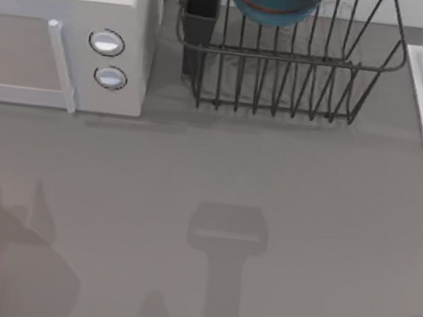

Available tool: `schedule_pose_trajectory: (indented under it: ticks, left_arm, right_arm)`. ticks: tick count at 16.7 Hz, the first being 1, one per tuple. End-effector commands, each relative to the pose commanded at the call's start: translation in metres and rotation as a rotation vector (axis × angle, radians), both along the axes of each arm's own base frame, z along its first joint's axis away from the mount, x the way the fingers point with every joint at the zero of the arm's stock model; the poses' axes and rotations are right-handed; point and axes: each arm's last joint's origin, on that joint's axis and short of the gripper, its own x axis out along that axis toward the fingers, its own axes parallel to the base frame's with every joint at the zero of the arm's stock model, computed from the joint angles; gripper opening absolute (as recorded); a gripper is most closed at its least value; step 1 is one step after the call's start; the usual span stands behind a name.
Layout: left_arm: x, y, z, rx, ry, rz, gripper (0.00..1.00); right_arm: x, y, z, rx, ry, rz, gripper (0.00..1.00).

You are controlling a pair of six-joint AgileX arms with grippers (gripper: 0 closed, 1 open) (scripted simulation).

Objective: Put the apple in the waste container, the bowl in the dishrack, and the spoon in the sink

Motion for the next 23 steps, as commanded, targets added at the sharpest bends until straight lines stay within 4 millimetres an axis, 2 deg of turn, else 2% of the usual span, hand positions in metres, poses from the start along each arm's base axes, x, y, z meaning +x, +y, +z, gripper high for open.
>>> schedule_pose_trajectory:
  ticks: [3, 7, 10, 16, 19, 23]
  left_arm:
    - [0.0, 0.0, 0.0, 0.0, 0.0, 0.0, 1.0]
    - [0.0, 0.0, 0.0, 0.0, 0.0, 0.0, 1.0]
    - [0.0, 0.0, 0.0, 0.0, 0.0, 0.0, 1.0]
    - [0.0, 0.0, 0.0, 0.0, 0.0, 0.0, 1.0]
    - [0.0, 0.0, 0.0, 0.0, 0.0, 0.0, 1.0]
    - [0.0, 0.0, 0.0, 0.0, 0.0, 0.0, 1.0]
  right_arm:
    - [0.012, -0.017, 0.008, 0.013, 0.087, 0.182, 1.0]
    - [0.023, -0.037, 0.028, 0.008, 0.066, 0.316, 1.0]
    - [0.026, -0.043, 0.038, -0.008, 0.034, 0.346, 1.0]
    - [0.026, -0.043, 0.037, -0.007, 0.036, 0.349, 1.0]
    - [0.029, -0.044, 0.022, -0.007, 0.036, 0.346, 1.0]
    - [0.032, -0.046, -0.019, -0.009, 0.032, 0.346, 1.0]
